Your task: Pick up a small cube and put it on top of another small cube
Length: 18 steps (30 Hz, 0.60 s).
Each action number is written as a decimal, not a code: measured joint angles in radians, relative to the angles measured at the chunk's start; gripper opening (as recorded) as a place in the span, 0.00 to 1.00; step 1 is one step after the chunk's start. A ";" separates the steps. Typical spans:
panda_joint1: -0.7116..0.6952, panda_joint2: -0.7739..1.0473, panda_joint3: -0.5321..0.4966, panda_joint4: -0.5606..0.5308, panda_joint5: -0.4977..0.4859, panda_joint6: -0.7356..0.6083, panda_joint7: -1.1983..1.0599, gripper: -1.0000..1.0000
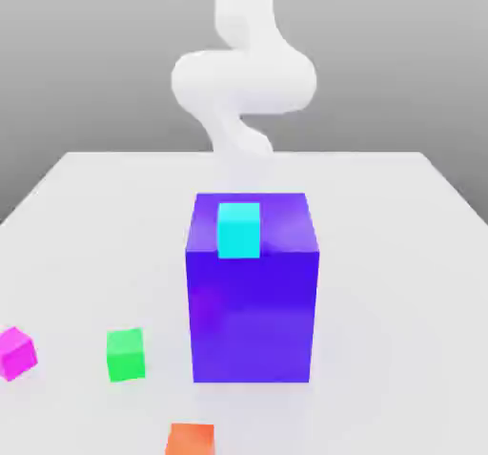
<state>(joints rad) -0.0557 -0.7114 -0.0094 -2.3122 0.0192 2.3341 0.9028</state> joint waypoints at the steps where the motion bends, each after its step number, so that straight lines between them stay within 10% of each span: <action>1: -0.025 0.039 -0.004 -0.005 0.008 0.015 0.045 0.50; 18: -0.365 0.644 -0.101 -0.088 0.074 0.248 0.795 0.50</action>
<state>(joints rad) -0.4208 -0.0678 -0.1104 -2.4007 0.0929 2.5823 1.6976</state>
